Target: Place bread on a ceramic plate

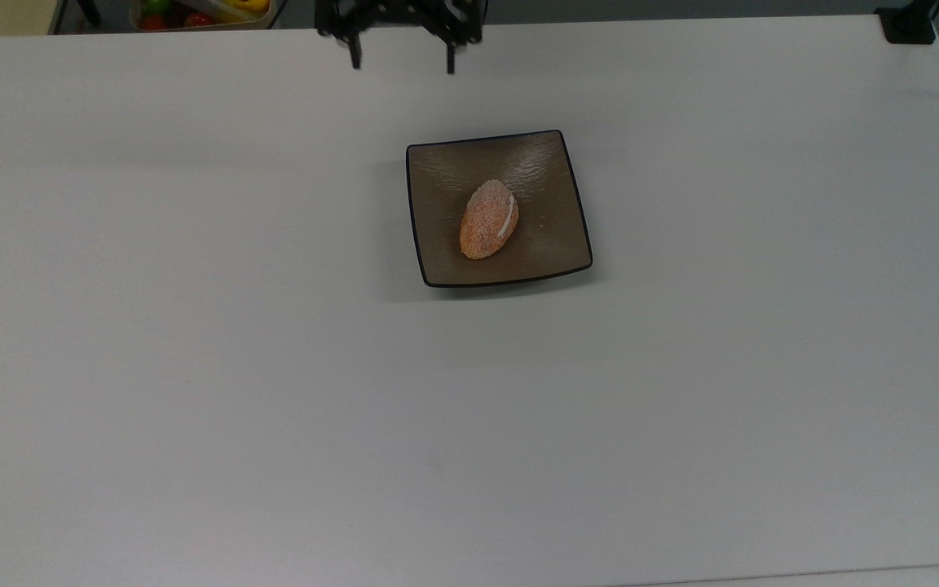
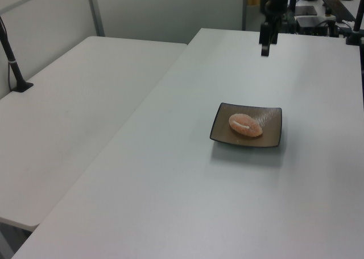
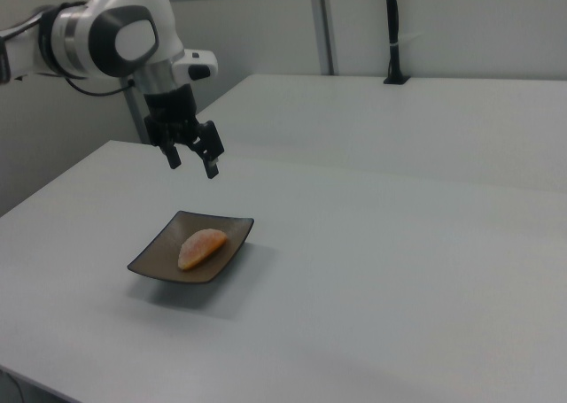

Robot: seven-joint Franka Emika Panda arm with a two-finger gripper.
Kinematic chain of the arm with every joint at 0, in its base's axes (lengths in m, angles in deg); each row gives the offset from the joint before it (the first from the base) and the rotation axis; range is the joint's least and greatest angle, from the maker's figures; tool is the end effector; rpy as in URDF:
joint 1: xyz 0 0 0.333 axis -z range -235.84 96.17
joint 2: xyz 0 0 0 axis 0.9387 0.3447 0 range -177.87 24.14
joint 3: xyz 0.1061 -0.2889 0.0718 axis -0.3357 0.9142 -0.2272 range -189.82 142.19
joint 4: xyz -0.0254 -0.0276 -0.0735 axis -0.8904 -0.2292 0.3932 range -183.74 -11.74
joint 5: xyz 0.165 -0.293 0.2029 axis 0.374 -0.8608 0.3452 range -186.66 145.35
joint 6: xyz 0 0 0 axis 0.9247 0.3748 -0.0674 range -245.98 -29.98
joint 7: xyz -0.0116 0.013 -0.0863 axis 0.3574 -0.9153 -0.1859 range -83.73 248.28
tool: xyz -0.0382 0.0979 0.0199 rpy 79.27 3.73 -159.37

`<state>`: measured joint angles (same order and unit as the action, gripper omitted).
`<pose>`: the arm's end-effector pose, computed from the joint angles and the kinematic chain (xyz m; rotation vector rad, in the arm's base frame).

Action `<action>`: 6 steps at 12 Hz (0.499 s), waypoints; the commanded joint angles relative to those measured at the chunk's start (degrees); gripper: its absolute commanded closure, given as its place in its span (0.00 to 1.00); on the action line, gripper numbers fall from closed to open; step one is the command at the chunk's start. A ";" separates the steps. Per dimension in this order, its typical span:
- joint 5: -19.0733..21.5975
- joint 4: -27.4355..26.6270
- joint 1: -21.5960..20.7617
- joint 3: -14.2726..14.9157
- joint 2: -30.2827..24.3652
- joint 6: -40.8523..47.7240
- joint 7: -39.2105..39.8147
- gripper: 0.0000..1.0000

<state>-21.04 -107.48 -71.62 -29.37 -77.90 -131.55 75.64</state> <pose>0.5558 0.0713 0.5699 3.1369 0.0212 0.0524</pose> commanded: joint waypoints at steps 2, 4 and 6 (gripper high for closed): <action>-5.31 0.94 -1.81 3.36 -3.71 8.16 1.62 0.00; -5.41 2.09 -2.35 3.54 -2.31 8.20 2.24 0.00; -5.07 2.01 -2.52 3.45 -1.43 7.58 2.24 0.00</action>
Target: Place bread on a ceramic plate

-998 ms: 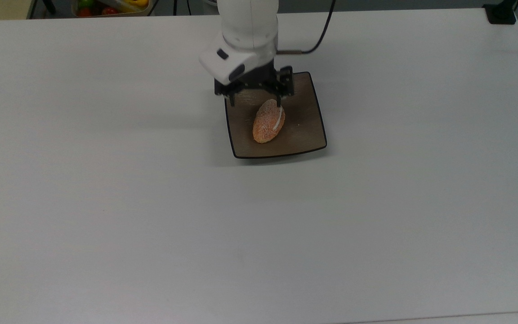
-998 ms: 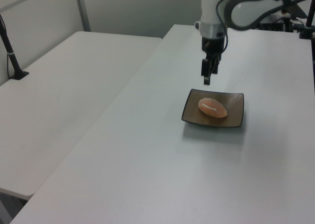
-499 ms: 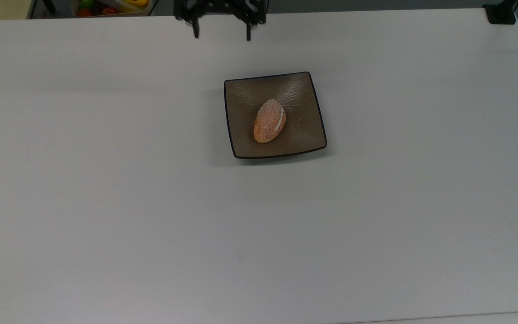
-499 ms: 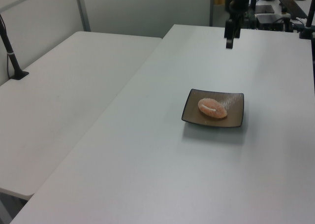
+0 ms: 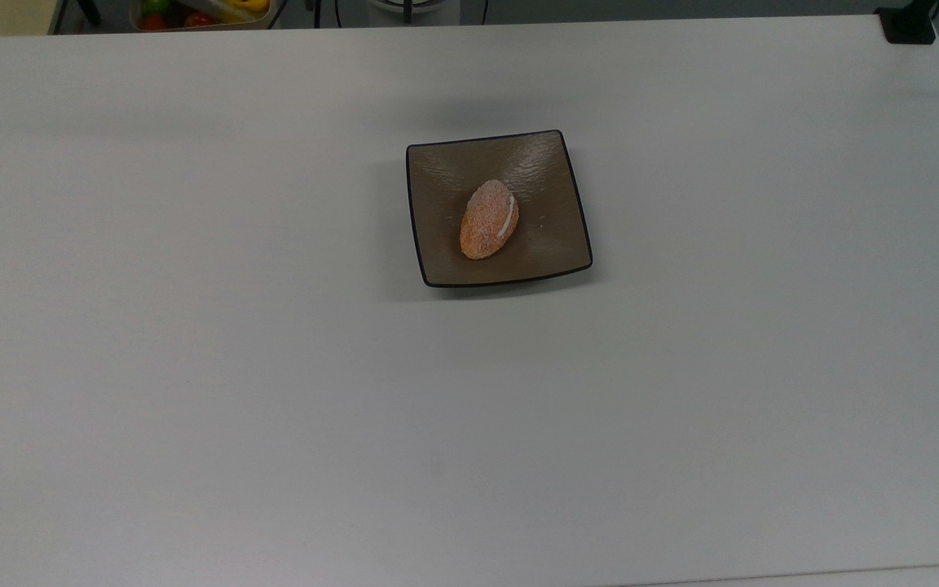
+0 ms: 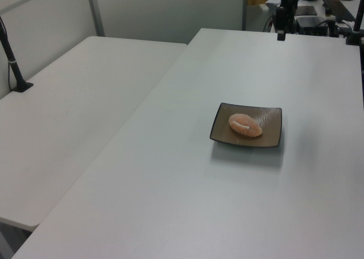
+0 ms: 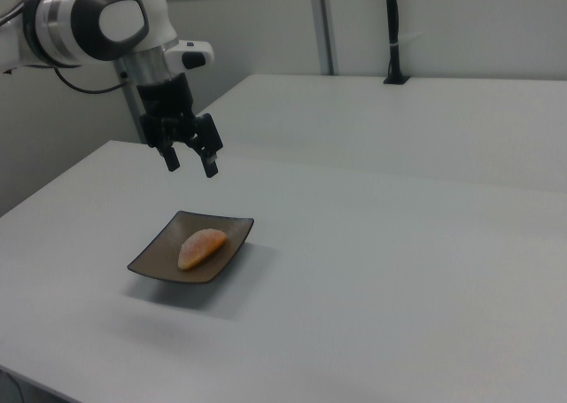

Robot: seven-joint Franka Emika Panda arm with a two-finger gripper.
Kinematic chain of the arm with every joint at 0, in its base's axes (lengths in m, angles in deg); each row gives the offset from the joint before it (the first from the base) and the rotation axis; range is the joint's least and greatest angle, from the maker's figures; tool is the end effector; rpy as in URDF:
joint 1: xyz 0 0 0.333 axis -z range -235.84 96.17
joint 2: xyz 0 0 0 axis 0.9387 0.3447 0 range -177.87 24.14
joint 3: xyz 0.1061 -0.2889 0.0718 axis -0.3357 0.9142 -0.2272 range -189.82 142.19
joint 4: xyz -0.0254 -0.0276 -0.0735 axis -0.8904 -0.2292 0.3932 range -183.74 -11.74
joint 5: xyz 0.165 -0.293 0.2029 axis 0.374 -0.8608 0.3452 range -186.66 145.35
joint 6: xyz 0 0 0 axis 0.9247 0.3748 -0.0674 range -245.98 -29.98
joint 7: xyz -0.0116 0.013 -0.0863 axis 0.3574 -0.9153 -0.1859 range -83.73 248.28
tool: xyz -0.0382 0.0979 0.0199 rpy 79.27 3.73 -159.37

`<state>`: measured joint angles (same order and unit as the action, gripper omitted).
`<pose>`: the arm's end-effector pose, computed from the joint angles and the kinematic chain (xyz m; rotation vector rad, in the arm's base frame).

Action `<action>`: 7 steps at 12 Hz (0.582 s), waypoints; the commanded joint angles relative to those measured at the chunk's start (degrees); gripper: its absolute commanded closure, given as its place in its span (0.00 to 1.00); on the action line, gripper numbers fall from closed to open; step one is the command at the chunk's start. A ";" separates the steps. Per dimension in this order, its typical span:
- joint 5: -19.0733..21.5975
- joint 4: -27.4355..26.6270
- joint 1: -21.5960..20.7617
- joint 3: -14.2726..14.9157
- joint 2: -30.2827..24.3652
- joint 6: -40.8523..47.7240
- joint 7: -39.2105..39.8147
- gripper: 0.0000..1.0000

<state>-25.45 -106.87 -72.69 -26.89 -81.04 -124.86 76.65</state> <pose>0.5329 0.0477 0.5950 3.0528 0.0179 -0.0150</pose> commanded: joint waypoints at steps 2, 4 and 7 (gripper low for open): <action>-0.21 1.30 -1.37 0.97 2.06 -0.24 1.23 0.00; 0.05 1.39 -1.37 0.88 2.67 -1.13 1.05 0.00; 3.29 1.22 -1.28 0.88 3.29 -3.76 0.35 0.00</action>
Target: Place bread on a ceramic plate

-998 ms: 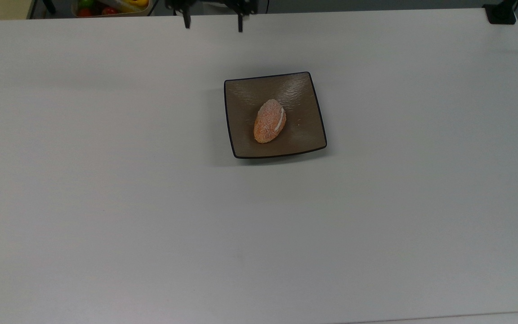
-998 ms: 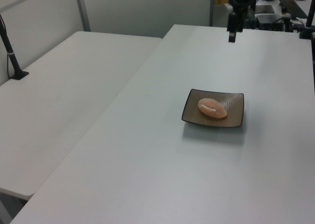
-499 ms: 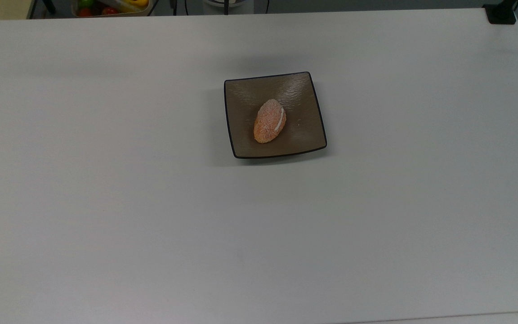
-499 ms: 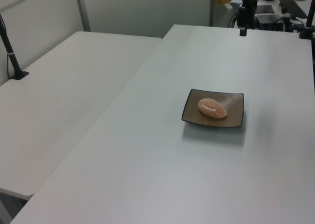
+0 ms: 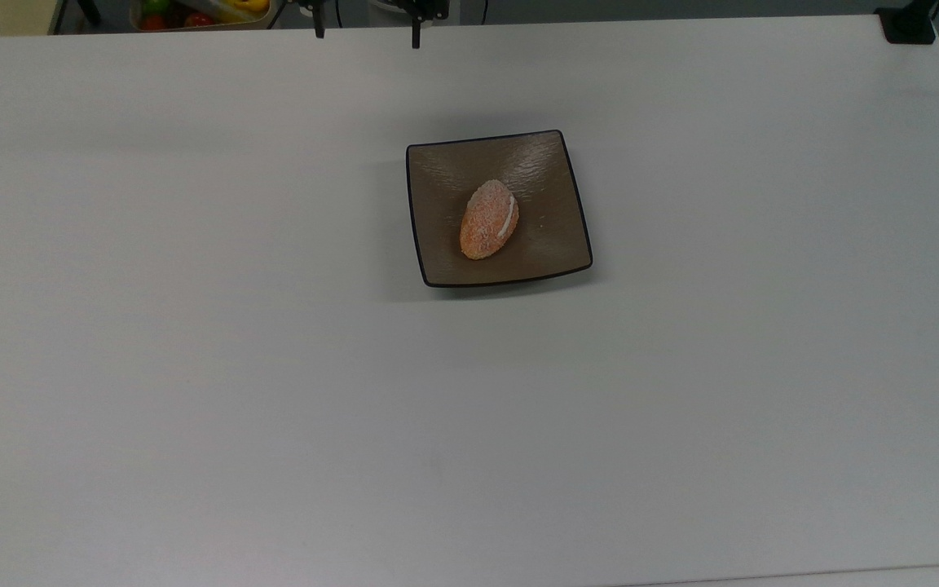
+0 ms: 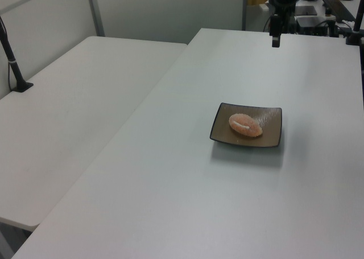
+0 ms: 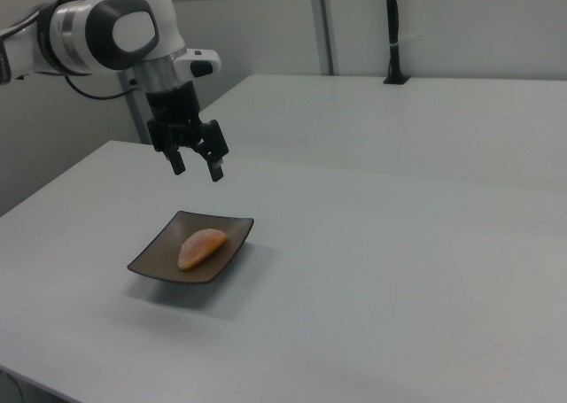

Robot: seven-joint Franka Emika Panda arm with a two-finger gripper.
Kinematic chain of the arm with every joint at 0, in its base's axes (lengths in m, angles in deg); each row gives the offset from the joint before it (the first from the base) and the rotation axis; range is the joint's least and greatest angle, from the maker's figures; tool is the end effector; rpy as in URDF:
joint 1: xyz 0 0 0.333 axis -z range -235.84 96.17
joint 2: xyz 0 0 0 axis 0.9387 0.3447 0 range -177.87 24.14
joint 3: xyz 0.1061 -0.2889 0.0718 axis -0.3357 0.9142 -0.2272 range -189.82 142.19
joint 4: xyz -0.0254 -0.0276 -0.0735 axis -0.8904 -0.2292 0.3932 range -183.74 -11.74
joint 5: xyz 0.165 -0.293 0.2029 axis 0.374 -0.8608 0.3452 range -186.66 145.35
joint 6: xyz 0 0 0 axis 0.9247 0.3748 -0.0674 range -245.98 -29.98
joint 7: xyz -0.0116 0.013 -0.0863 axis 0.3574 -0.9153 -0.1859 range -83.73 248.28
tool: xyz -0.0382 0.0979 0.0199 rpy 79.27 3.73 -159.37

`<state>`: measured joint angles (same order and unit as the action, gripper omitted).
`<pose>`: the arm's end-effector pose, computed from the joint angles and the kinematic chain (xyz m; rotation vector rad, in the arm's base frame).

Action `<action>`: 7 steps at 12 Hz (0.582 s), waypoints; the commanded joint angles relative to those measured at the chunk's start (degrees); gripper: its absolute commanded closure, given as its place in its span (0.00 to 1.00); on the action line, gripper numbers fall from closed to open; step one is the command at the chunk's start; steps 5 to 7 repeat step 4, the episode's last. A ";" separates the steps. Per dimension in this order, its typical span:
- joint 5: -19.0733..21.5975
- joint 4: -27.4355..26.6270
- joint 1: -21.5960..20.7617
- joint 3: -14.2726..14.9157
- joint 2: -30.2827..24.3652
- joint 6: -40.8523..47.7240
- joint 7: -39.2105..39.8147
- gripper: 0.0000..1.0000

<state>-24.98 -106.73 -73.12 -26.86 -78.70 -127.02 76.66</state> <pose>0.5470 0.0536 0.5772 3.0632 0.0325 -0.0173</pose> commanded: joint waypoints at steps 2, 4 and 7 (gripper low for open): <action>2.92 1.17 -0.94 0.93 1.74 -1.52 0.34 0.00; 2.92 1.25 -0.85 0.93 1.83 -1.52 0.34 0.00; 2.92 1.25 -0.85 0.93 1.83 -1.52 0.34 0.00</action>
